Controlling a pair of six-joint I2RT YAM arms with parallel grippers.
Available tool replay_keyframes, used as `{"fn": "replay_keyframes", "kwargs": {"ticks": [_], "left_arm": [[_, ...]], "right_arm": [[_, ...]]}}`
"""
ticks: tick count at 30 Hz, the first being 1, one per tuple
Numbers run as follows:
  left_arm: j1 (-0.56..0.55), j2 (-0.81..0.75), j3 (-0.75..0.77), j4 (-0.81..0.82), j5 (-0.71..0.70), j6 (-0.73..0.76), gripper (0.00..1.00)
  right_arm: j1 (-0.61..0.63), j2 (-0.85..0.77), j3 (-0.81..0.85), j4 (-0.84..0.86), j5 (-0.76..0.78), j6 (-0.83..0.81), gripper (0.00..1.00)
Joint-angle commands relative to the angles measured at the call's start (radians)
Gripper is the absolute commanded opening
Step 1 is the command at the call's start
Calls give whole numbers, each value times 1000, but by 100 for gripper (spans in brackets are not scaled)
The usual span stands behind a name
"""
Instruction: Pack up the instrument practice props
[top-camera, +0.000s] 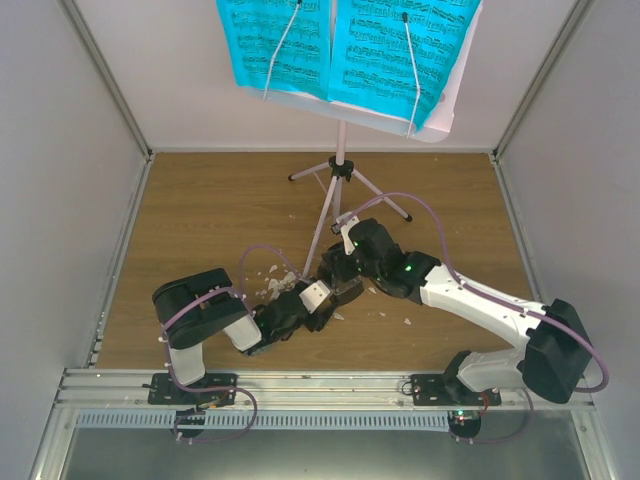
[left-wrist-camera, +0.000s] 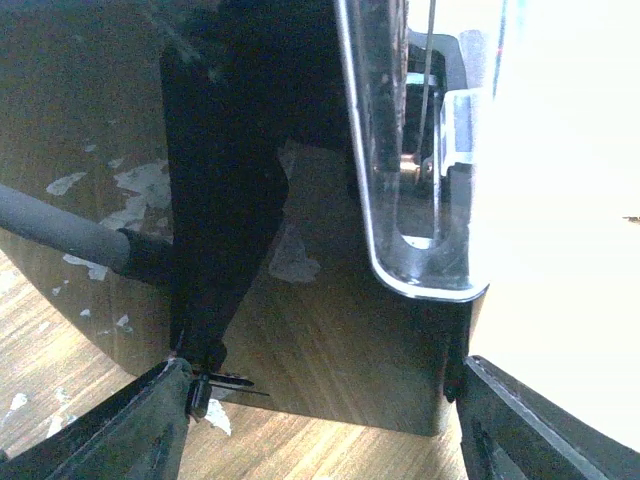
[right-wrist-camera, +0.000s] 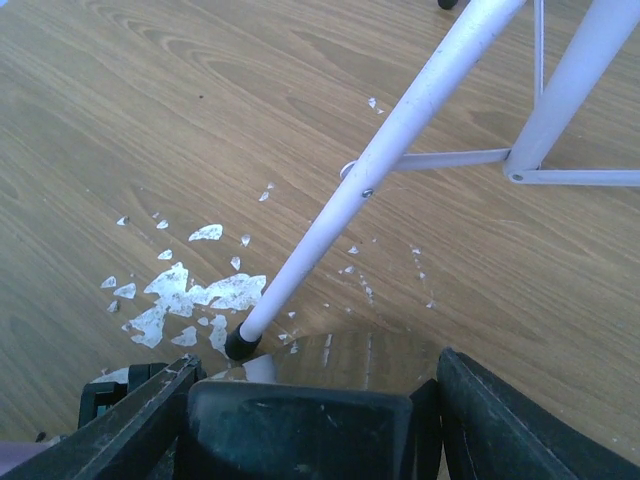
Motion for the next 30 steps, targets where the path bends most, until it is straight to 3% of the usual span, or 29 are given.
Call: {"fn": "replay_keyframes", "kwargs": {"ticks": [1, 13, 17, 20, 26, 30], "left_arm": [[3, 20, 20, 31, -23, -8, 71], [3, 19, 26, 21, -5, 1, 54], [3, 14, 25, 20, -1, 2, 53], [3, 3, 21, 16, -6, 2, 60], [3, -94, 14, -53, 10, -46, 88], [3, -214, 0, -128, -6, -80, 92]], "right_arm": [[7, -10, -10, 14, -15, 12, 63], [7, -14, -27, 16, -11, 26, 63], [7, -21, -30, 15, -2, 31, 63], [7, -27, -35, 12, 17, 40, 62], [6, -46, -44, 5, 73, 68, 59], [-2, -63, -47, -7, 117, 99, 56]]}}
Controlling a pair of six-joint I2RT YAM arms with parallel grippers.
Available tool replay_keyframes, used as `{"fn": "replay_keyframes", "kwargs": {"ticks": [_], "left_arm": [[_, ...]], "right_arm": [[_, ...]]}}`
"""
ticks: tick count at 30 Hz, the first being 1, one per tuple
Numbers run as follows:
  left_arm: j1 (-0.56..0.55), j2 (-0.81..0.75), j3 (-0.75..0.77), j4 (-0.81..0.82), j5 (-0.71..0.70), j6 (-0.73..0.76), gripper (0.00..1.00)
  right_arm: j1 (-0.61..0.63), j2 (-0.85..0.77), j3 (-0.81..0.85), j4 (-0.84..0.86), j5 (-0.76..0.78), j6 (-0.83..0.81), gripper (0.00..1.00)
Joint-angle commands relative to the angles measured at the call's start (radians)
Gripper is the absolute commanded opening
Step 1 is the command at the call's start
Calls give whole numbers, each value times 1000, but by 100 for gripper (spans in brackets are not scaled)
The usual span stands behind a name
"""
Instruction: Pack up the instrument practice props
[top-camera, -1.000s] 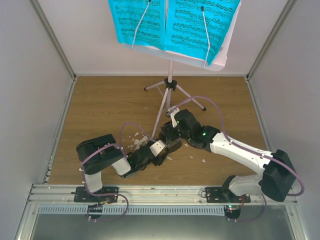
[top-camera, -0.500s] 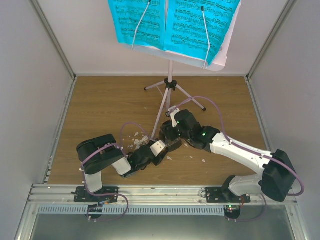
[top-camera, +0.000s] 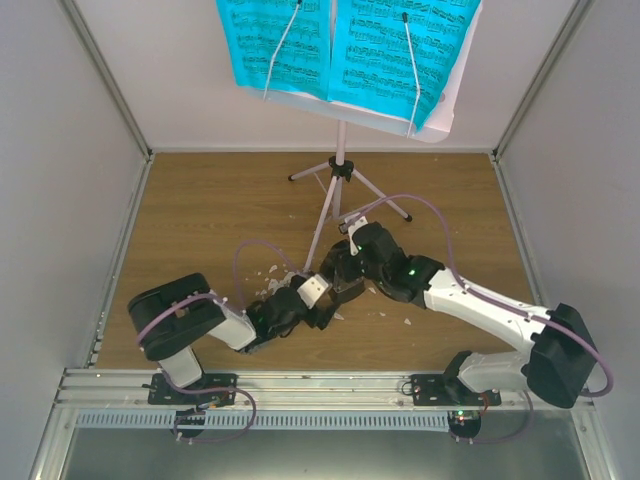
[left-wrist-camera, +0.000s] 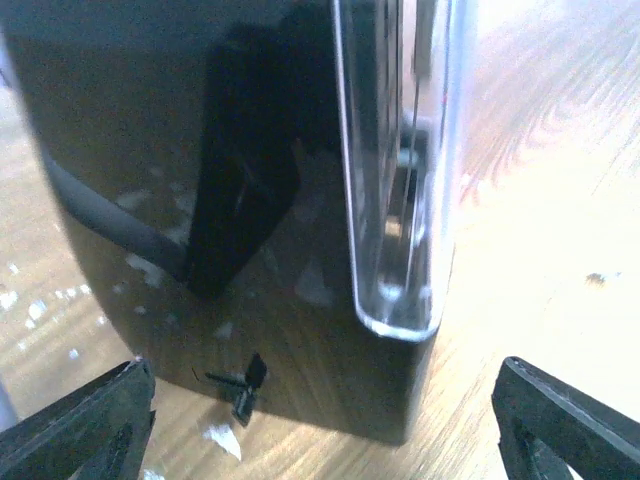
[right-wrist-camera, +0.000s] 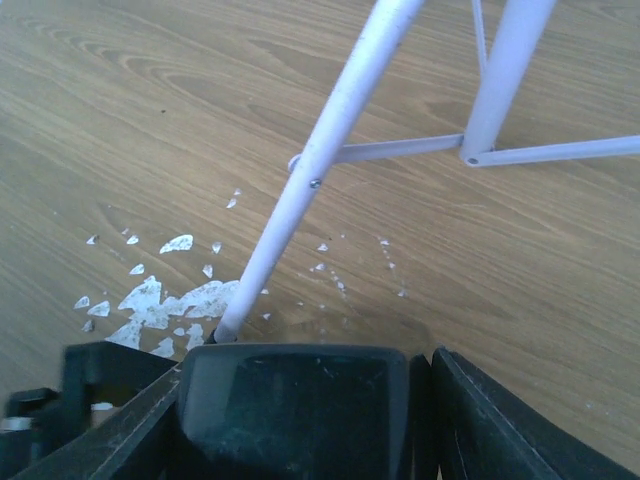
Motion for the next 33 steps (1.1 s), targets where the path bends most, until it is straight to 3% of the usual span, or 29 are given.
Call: {"fn": "replay_keyframes", "kwargs": {"ticks": [1, 8, 13, 17, 25, 33], "left_arm": [[3, -150, -24, -29, -27, -47, 93], [64, -426, -48, -263, -47, -134, 95], [224, -624, 18, -501, 100, -187, 98], [330, -737, 65, -617, 117, -172, 99], [471, -794, 121, -720, 190, -212, 99], [498, -769, 220, -784, 368, -201, 99]], "right_arm": [[-6, -42, -12, -26, 60, 52, 55], [-89, -93, -44, -32, 87, 95, 51], [-209, -152, -87, -67, 112, 100, 49], [-347, -213, -127, -103, 142, 89, 49], [-652, -254, -180, -110, 146, 29, 50], [-799, -263, -195, -61, 90, 9, 51]]}}
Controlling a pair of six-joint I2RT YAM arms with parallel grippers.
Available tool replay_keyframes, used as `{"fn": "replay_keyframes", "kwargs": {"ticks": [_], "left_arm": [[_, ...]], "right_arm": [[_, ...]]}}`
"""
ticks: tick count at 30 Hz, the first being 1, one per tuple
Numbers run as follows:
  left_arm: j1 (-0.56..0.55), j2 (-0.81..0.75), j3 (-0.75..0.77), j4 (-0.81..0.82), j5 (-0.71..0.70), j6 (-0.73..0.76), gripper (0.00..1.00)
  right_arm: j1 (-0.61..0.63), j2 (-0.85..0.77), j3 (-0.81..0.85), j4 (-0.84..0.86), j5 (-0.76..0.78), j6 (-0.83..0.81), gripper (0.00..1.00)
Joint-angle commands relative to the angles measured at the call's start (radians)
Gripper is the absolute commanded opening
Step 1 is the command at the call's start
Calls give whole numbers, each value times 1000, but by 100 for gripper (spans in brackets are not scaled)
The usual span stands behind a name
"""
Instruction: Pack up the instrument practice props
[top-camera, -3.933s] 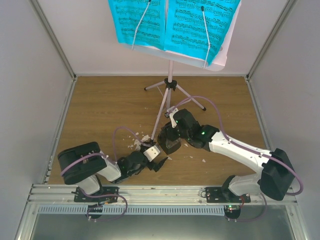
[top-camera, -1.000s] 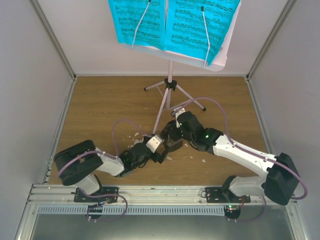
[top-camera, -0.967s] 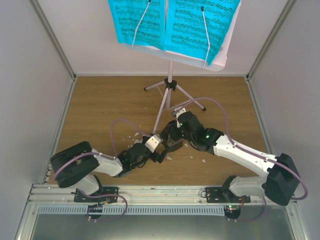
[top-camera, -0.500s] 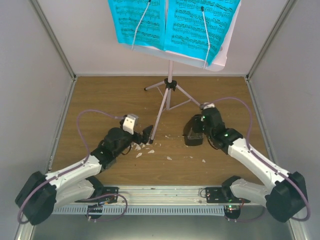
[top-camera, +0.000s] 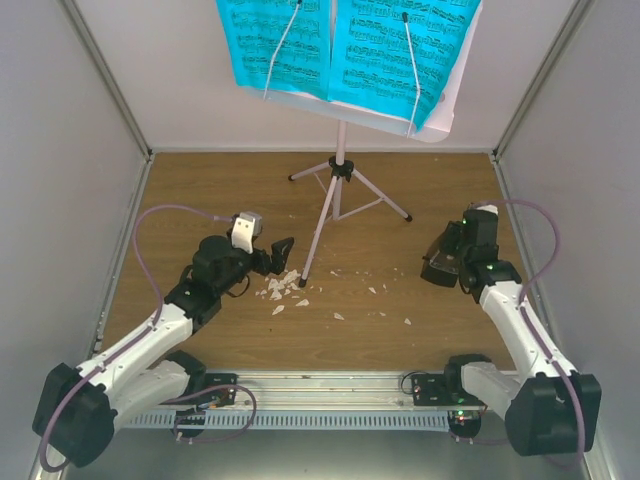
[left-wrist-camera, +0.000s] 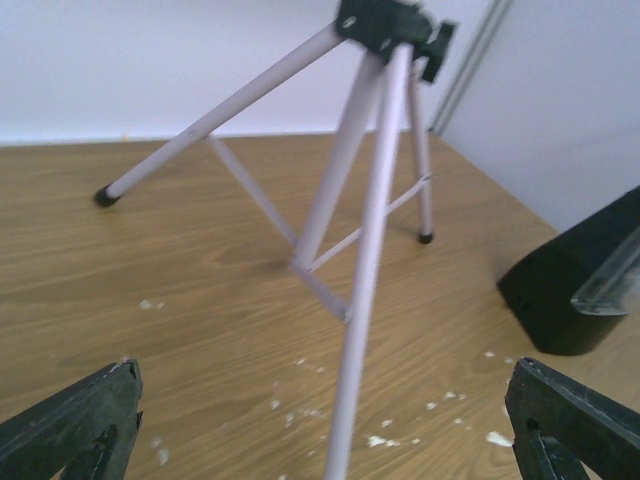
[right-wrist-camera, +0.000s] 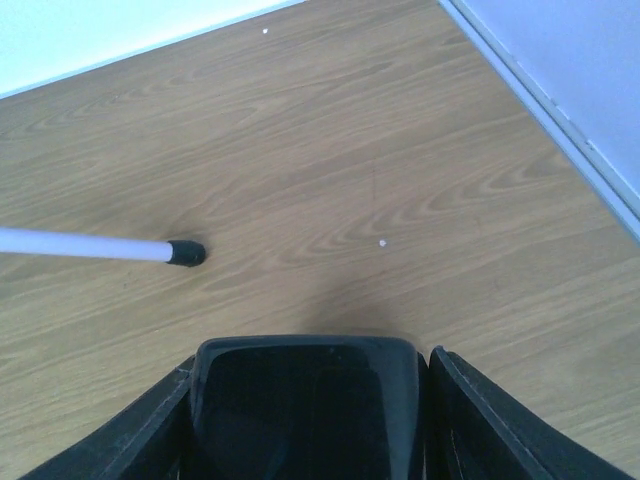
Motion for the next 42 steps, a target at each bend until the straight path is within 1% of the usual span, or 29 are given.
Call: {"fn": "replay_keyframes", "kwargs": {"ticks": [1, 3, 5, 10, 11, 14, 16, 19, 21, 26, 29, 33, 35, 39, 42], "left_arm": [[7, 26, 95, -17, 144, 9, 99], [7, 59, 118, -5, 179, 6, 98], [7, 103, 149, 24, 224, -7, 96], [10, 277, 331, 45, 406, -71, 88], [10, 299, 357, 55, 421, -74, 87], [10, 400, 434, 67, 403, -58, 83], [15, 475, 478, 84, 402, -52, 81], [46, 592, 554, 119, 504, -89, 77], [60, 651, 601, 127, 533, -98, 74], [62, 753, 698, 84, 509, -36, 69], [62, 804, 733, 67, 526, -23, 62], [59, 835, 738, 86, 574, -19, 53], [58, 834, 735, 81, 562, -13, 50], [58, 786, 682, 92, 479, 6, 53], [62, 708, 606, 132, 363, -1, 60]], "right_arm": [[-37, -15, -16, -2, -1, -42, 53], [-38, -28, -10, -4, -21, -39, 59], [-37, -44, -3, -3, -49, -36, 66], [-38, -96, 50, -49, -79, -46, 97], [-37, -109, 62, -61, -80, -49, 99], [-37, -156, 85, -81, -108, -55, 100], [-38, -191, 87, -69, -183, -53, 99], [-38, -230, 90, -34, -295, -45, 100], [-38, -238, 103, -24, -348, -39, 100], [-37, -240, 118, -23, -404, -38, 100], [-38, -237, 110, -15, -416, -40, 100], [-38, -227, 100, -6, -420, -45, 100], [-37, -222, 98, -5, -418, -47, 100], [-37, -234, 105, -1, -417, -50, 100], [-38, -245, 140, -6, -418, -51, 99]]}}
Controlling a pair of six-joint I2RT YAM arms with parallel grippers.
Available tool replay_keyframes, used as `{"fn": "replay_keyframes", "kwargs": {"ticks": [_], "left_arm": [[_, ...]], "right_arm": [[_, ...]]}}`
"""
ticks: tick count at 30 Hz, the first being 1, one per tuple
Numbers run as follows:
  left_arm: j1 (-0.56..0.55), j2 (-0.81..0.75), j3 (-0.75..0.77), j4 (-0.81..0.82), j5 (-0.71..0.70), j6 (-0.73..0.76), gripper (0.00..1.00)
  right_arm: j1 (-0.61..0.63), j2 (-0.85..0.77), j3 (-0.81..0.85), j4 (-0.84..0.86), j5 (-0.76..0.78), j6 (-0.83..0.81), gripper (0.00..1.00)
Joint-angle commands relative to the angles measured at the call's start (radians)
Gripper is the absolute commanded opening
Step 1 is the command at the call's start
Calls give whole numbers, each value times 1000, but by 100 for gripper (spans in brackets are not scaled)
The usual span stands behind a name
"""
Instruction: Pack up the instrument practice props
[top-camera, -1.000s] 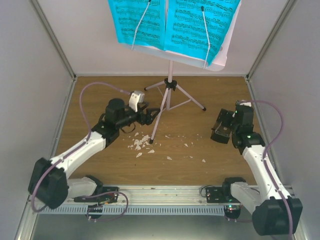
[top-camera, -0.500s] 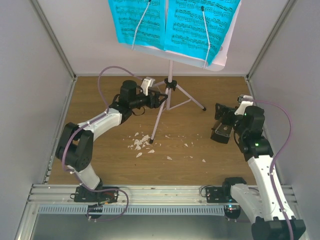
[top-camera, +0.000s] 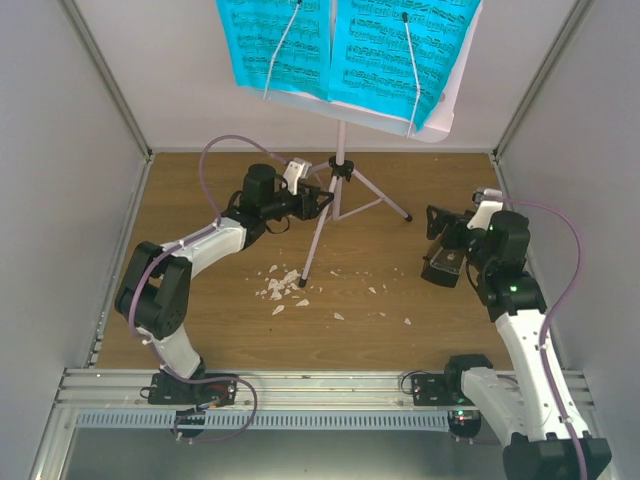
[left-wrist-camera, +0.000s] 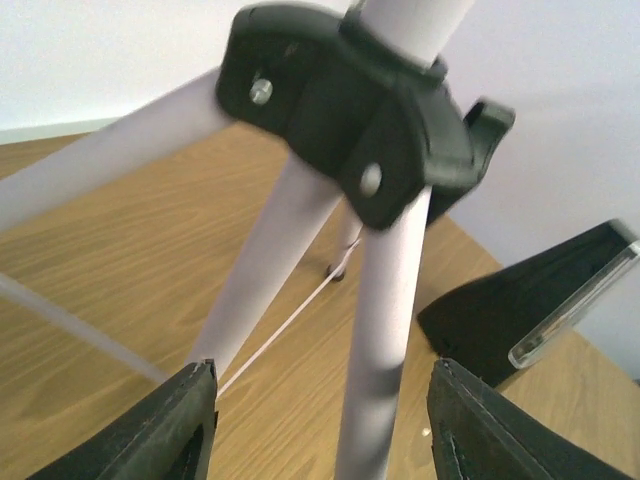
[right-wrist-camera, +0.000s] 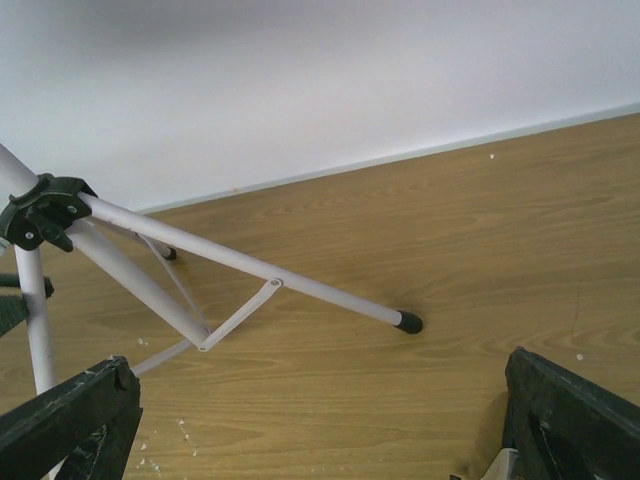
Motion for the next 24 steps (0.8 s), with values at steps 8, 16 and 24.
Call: {"fn": "replay_keyframes", "kwargs": {"ticks": [8, 16, 24], "left_arm": [[22, -411, -262, 94, -363, 0, 69], [20, -675, -142, -131, -372, -12, 68], [-34, -629, 152, -227, -200, -86, 67]], "right_arm": [[-8, -34, 281, -25, -4, -33, 97], [-8, 84, 643, -49, -216, 41, 85], [-9, 294, 951, -18, -518, 183, 72]]}}
